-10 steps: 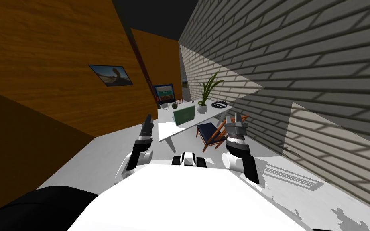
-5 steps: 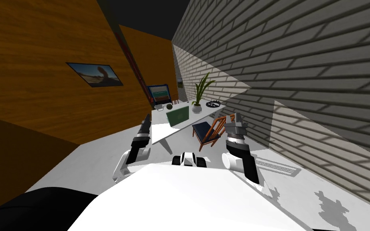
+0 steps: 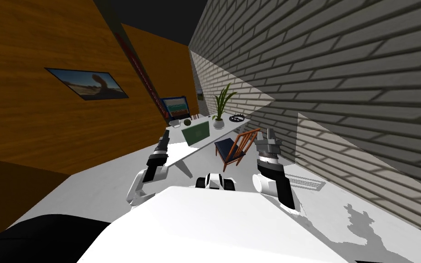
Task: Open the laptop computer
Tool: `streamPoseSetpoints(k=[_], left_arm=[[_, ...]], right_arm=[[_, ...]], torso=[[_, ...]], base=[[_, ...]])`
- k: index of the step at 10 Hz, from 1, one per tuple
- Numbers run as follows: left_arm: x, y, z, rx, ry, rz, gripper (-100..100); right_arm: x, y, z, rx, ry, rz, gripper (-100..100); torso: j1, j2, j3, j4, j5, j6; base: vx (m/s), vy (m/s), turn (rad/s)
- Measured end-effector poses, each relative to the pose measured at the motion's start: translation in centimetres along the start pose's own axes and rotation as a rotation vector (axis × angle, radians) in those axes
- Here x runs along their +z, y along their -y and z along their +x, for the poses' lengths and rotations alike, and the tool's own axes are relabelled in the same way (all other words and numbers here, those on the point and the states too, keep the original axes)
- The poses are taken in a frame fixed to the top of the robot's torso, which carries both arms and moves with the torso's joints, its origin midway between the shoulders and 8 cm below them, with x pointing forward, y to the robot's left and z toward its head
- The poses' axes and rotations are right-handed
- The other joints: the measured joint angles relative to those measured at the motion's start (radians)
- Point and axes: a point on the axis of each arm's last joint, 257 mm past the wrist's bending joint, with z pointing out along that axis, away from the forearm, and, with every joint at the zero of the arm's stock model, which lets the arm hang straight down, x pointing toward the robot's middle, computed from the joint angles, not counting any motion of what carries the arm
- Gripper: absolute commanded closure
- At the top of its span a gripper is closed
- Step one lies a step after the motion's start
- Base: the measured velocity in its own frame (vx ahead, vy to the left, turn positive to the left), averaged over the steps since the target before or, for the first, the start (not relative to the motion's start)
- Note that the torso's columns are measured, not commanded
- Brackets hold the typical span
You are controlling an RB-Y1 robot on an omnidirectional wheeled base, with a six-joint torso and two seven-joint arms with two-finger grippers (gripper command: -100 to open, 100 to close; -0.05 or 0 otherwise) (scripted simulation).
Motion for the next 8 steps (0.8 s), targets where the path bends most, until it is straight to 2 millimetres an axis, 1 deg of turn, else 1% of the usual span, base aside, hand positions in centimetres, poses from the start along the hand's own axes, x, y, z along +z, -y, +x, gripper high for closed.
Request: streamPoseSetpoints(k=[1,3,5,8], left_arm=[[0.5,-0.9,-0.6,0.027,0.008,-0.024,-100],[0.7,-2.9,-1.4,0.074,0.024,-0.079,-100],[1.2,-4.6,-2.8,0.114,0.041,-0.13,-100],[1.0,-8.0,-4.4,0.165,0.075,-0.231,-100]], right_arm=[[0.0,0.0,0.0,0.0,0.0,0.0,0],[0.0,0.0,0.0,0.0,0.0,0.0,0],[0.0,0.0,0.0,0.0,0.0,0.0,0],[0.0,0.0,0.0,0.0,0.0,0.0,0]], torso=[[0.0,-0.001,0.0,0.0,0.0,0.0],[0.0,0.0,0.0,0.0,0.0,0.0],[0.001,0.001,0.001,0.0,0.0,0.0],[0.001,0.001,0.001,0.0,0.0,0.0]], base=[[0.041,-0.08,-0.117],[0.022,-0.089,-0.174],[0.037,-0.084,-0.147],[0.028,-0.083,-0.125]])
